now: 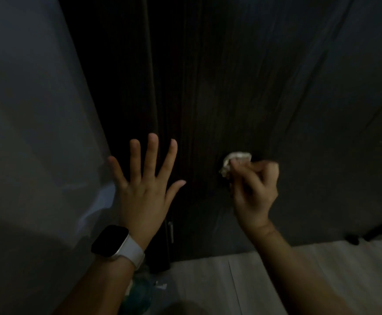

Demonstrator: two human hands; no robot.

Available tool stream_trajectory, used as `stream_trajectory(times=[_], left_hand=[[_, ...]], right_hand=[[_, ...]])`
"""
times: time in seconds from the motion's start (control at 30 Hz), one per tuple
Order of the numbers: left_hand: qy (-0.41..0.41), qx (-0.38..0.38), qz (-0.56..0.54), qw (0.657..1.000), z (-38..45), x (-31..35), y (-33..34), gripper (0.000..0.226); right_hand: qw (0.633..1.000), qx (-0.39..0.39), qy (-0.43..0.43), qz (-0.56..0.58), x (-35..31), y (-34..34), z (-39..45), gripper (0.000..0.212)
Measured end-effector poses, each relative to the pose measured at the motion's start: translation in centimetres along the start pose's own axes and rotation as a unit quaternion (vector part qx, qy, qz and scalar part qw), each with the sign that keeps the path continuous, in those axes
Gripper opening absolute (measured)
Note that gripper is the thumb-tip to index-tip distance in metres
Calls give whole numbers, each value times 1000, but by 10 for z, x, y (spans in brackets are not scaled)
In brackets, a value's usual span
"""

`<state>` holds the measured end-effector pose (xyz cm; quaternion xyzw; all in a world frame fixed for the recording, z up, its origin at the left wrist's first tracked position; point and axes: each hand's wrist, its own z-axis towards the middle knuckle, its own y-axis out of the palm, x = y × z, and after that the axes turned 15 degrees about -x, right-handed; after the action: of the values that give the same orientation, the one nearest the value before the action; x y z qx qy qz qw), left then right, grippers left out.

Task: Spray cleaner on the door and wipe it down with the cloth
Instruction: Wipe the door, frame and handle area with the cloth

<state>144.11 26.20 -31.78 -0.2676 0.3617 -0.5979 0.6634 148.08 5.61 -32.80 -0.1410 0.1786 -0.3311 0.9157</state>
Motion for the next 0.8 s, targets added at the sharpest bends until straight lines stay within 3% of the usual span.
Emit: stream_trajectory(times=[0.1, 0.23, 0.33, 0.5, 0.67, 0.8], left_hand=[[-4, 2, 17, 1000, -1, 0, 3, 84], [-7, -2, 25, 1000, 0, 0, 1, 87], [-11, -5, 31, 999, -1, 0, 1, 89], [-9, -19, 29, 999, -1, 1, -3, 87], [-9, -15, 15, 1000, -2, 0, -2, 87], [-8, -20, 15, 1000, 0, 0, -3, 87]], right_hand=[[994, -91, 64, 9, 6, 21, -83, 30], [953, -168, 239, 85, 5, 35, -141, 30], [946, -95, 268, 155, -12, 24, -104, 34], [977, 63, 164, 122, -22, 3, -2, 15], [967, 28, 223, 118, -13, 23, -70, 22], [902, -22, 394, 177, -17, 40, -135, 47]])
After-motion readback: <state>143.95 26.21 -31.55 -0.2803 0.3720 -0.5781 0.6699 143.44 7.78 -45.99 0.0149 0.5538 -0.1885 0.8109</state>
